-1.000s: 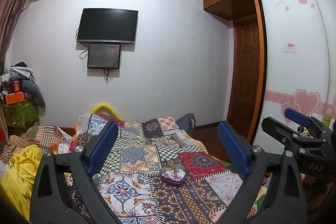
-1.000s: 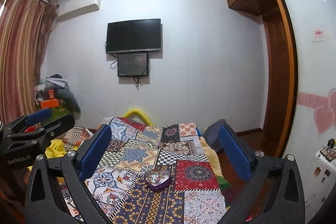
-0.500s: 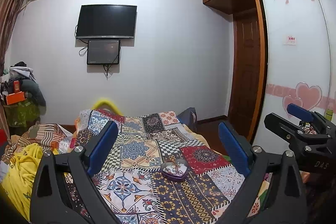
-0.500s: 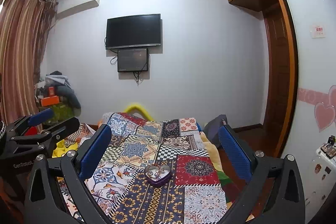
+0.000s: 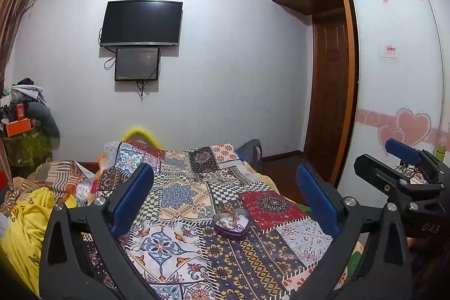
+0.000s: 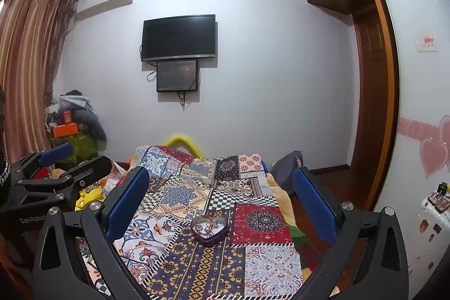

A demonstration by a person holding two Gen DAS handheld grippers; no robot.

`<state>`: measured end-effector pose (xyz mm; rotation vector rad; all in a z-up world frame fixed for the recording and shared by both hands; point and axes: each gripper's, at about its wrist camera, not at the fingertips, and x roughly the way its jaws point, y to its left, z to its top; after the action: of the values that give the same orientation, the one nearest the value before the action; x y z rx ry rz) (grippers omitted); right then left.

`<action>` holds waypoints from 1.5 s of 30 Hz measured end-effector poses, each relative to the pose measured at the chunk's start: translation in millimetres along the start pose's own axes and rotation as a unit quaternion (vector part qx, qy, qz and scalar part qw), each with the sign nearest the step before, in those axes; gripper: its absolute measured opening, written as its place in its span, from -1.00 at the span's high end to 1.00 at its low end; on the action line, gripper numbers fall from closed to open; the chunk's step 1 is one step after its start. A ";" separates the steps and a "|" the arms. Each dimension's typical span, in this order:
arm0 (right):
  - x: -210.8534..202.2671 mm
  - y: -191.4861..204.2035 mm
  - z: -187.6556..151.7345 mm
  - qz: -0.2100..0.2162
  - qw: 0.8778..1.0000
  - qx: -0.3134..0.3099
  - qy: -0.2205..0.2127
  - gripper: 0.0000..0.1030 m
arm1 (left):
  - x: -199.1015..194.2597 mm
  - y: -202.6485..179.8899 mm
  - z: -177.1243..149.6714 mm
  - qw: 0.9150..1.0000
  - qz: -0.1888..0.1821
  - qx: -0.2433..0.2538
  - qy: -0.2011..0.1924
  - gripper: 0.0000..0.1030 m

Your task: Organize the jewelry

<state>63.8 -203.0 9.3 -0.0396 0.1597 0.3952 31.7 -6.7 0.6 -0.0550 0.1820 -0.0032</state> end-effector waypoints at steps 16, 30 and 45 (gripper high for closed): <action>-1.6 -2.6 6.3 -0.004 1.000 0.001 0.002 -0.97 | -1.1 3.2 1.9 1.000 -0.009 -0.009 0.000 -0.99; -2.1 -5.2 6.7 -0.008 1.000 0.006 -0.002 -0.97 | -3.5 1.2 4.9 1.000 -0.012 -0.006 -0.004 -0.99; -0.9 -4.6 5.9 -0.010 1.000 0.007 -0.001 -0.97 | -1.6 1.1 3.9 1.000 -0.018 -0.008 0.000 -0.99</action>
<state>65.7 -207.2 15.4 -0.0273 0.1592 0.3750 30.8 -5.3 4.6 -0.0749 0.1806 -0.0385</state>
